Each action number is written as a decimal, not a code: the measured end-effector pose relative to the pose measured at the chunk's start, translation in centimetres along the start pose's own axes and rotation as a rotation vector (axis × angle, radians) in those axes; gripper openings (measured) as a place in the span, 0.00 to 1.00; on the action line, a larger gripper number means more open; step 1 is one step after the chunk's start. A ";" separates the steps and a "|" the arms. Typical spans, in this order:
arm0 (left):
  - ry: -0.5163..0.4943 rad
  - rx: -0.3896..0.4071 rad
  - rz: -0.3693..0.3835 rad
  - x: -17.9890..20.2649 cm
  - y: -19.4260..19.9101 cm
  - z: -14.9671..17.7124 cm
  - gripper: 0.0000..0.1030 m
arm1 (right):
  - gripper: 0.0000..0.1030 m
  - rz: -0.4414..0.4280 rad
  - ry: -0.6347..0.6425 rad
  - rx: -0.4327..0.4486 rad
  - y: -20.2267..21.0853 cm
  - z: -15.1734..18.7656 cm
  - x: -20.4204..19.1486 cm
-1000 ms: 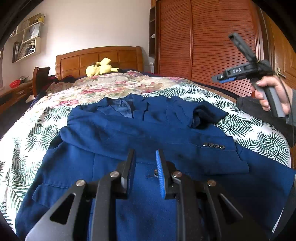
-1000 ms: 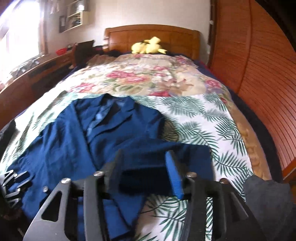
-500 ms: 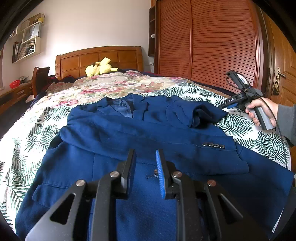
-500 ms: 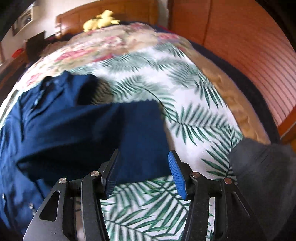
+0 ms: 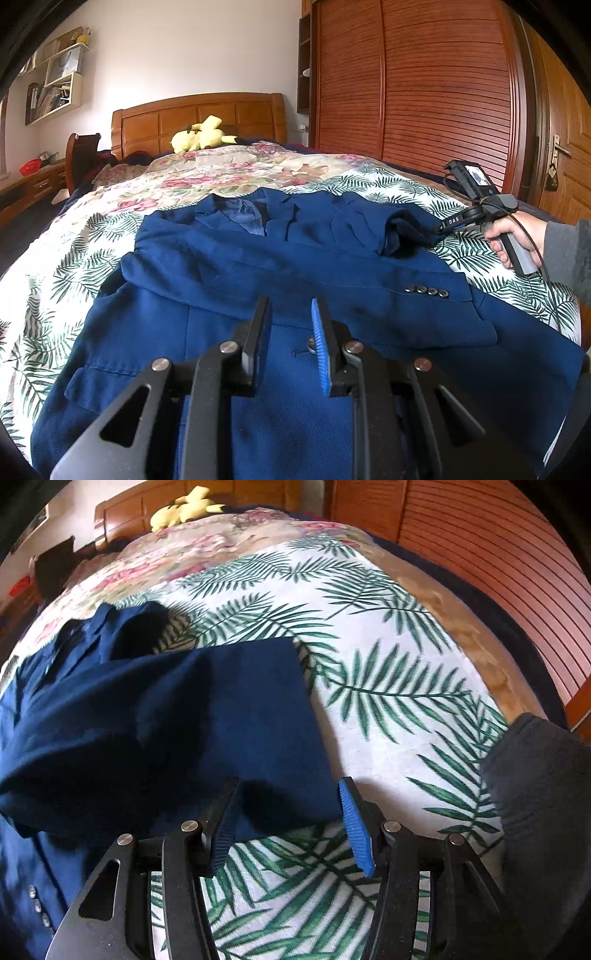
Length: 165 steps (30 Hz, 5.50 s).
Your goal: Fold large clothes
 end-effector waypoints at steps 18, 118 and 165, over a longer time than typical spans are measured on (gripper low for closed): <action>0.004 0.023 -0.011 -1.4 5.3 -0.3 0.19 | 0.09 -0.133 0.298 0.358 19.1 -3.1 -13.4; 0.048 -0.198 -0.077 -7.8 7.4 3.2 0.00 | 0.48 -0.305 0.356 0.177 12.1 16.3 -21.9; 0.198 -0.412 -0.232 -14.3 16.7 14.0 0.21 | 0.48 -0.315 0.342 0.196 12.5 17.0 -21.5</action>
Point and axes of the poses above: each gripper's, at about its wrist camera, not at the fingertips, and y roughly against the way its jaws point, x to its right, z to its underside, the point moved 7 cm from there along -y, roughly the way its jaws point
